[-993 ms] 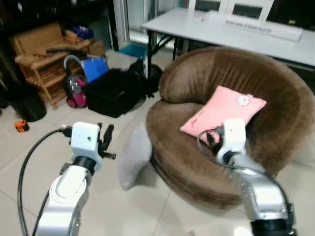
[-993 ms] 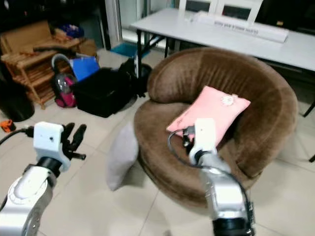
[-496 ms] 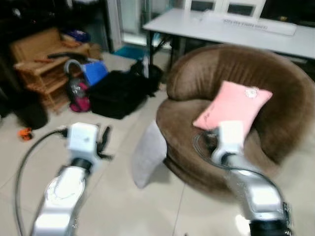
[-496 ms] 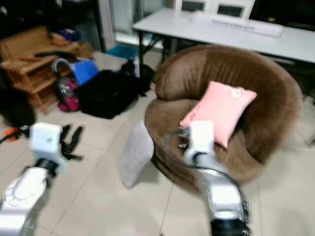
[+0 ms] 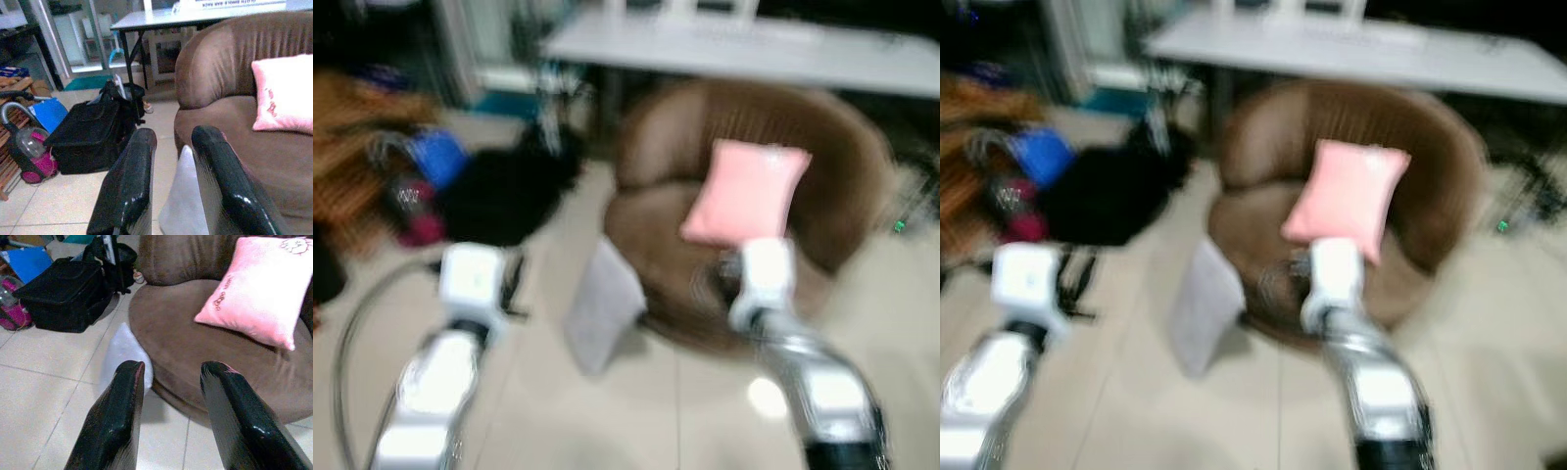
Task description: Move the pillow to the sofa from floor
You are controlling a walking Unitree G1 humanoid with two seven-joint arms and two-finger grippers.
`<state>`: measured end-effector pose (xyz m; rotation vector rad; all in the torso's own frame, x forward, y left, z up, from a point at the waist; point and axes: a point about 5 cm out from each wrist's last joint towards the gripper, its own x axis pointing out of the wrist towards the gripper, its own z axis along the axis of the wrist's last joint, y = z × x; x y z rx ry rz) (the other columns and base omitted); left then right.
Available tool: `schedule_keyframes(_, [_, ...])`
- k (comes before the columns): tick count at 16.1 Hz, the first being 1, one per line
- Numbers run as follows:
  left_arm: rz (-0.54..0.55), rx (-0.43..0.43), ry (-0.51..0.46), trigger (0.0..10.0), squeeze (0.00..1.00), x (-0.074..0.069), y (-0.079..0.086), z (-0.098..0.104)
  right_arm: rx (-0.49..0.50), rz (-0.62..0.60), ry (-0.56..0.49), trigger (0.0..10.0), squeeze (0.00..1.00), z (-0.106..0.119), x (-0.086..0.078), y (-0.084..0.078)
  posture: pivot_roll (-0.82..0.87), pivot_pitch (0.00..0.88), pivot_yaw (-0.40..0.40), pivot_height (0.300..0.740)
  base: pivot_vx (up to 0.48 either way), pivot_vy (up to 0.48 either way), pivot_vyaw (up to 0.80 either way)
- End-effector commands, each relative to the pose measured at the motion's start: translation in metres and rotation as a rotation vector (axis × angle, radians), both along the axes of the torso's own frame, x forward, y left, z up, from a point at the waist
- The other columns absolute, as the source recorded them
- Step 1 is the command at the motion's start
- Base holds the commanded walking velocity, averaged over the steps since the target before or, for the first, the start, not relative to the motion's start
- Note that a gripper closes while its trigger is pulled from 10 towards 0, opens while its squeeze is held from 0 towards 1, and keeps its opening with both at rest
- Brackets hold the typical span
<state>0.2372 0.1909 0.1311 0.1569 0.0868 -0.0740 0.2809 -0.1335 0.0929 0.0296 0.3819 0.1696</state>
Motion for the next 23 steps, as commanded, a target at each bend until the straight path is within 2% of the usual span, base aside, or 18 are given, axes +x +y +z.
schedule_keyframes(1, [-0.021, -0.002, -0.01, 10.0, 0.0, 0.0019, -0.0067, 0.0024, -0.018, -0.032, -0.013, 10.0, 0.0, 0.0048, 0.0026, -0.0114, 0.11, 0.0, -0.018, 0.74, 0.0, 0.48, -0.8])
schedule_keyframes(23, [-0.027, 0.01, -0.006, 10.0, 0.0, 0.0019, -0.0048, 0.0019, -0.006, -0.039, -0.006, 10.0, 0.0, 0.0028, 0.0004, -0.0091, 0.11, 0.0, -0.009, 0.74, 0.0, 0.48, -0.8])
